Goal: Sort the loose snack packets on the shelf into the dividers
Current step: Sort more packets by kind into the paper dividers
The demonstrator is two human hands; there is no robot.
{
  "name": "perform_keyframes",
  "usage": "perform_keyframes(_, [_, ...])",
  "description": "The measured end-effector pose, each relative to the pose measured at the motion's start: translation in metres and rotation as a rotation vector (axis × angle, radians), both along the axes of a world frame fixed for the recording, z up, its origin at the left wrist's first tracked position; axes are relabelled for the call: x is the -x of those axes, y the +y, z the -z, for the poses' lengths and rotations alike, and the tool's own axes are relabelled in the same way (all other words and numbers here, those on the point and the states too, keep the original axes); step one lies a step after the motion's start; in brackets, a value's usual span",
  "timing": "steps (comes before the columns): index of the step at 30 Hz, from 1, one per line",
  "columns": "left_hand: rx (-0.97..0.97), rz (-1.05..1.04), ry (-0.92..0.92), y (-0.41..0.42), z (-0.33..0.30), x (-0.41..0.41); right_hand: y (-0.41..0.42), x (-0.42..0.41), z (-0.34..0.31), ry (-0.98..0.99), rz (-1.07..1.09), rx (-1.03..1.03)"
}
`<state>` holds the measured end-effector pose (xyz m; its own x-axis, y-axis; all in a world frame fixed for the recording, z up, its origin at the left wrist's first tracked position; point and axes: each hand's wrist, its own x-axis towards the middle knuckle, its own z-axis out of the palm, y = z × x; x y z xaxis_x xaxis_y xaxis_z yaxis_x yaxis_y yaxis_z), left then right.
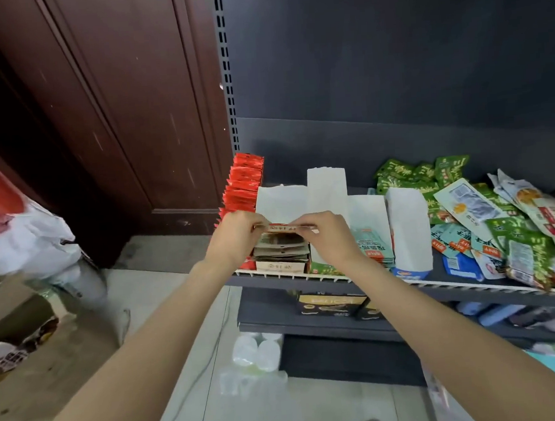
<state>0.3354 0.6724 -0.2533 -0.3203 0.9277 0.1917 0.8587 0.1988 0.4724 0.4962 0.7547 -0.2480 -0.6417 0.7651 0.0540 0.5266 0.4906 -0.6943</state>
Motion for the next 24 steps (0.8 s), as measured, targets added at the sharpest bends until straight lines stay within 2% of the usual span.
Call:
perform_keyframes(4, [0.137, 0.046, 0.296, 0.005, 0.003, -0.007, 0.006, -0.002, 0.009, -0.138, -0.054, 0.033])
perform_keyframes(8, [0.255, 0.098, 0.386, 0.011, 0.006, -0.019, 0.016, -0.006, 0.012, -0.161, -0.122, 0.220])
perform_keyframes(11, [0.342, 0.021, 0.293, 0.020, 0.006, -0.029, 0.035, -0.028, 0.005, -0.026, -0.053, 0.283])
perform_keyframes(14, [0.241, -0.034, 0.242, 0.036, 0.000, -0.052, 0.061, -0.066, 0.001, 0.145, 0.079, 0.278])
perform_keyframes(16, [0.170, 0.016, 0.196, 0.056, -0.006, -0.081, 0.080, -0.095, 0.002, 0.199, 0.174, 0.215])
perform_keyframes(20, [0.040, 0.252, -0.041, 0.114, -0.009, -0.162, 0.121, -0.161, 0.009, 0.225, 0.317, 0.136])
perform_keyframes(24, [0.025, 0.375, -0.303, 0.182, 0.005, -0.246, 0.173, -0.233, 0.024, 0.090, 0.416, 0.090])
